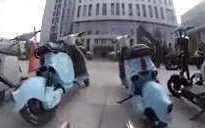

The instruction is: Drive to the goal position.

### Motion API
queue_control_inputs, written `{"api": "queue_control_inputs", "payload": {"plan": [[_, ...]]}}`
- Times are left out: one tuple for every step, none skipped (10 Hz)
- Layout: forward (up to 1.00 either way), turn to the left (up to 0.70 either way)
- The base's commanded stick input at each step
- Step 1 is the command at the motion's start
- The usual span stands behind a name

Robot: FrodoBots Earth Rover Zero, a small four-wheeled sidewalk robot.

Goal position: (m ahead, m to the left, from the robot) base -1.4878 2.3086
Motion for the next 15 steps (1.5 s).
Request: {"api": "queue_control_inputs", "payload": {"plan": [[0.45, 0.00], [0.45, 0.00], [0.45, 0.00], [0.45, 0.00], [0.27, 0.00], [0.00, 0.00], [0.00, 0.00], [-0.20, 0.00], [-0.45, 0.00], [-0.45, 0.00], [-0.45, 0.00], [-0.45, 0.00], [-0.45, 0.00], [-0.45, 0.00], [-0.45, 0.00]]}}
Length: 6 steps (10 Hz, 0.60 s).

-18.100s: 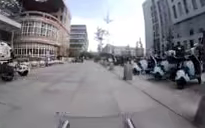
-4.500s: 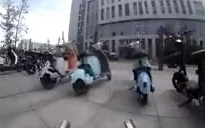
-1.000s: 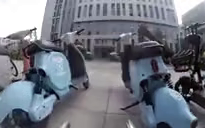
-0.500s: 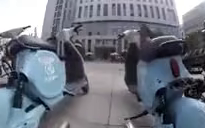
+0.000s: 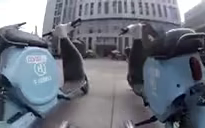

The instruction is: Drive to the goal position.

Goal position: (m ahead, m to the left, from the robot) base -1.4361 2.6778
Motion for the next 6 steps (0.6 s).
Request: {"api": "queue_control_inputs", "payload": {"plan": [[-0.45, 0.00], [-0.45, 0.00], [-0.45, 0.00], [-0.45, 0.00], [-0.45, 0.00], [-0.45, 0.00]]}}
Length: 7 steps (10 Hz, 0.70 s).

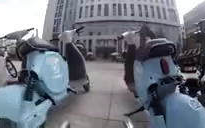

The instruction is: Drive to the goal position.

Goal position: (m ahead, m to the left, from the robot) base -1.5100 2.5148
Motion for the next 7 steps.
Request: {"api": "queue_control_inputs", "payload": {"plan": [[-0.45, 0.00], [-0.45, 0.00], [-0.45, 0.00], [-0.45, 0.00], [-0.45, 0.00], [-0.45, 0.00], [-0.45, 0.00]]}}
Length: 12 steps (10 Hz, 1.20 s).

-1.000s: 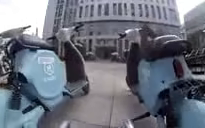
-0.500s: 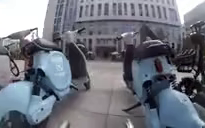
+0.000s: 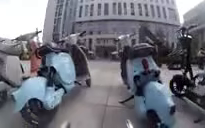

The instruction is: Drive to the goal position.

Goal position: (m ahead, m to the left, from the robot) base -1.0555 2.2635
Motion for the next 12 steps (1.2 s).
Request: {"api": "queue_control_inputs", "payload": {"plan": [[-0.45, 0.00], [-0.45, 0.00], [-0.45, 0.00], [-0.45, 0.00], [0.00, 0.00], [0.00, 0.00], [0.00, 0.00], [0.00, 0.00], [0.00, 0.00], [0.00, 0.00], [0.00, 0.00], [0.00, 0.20]]}}
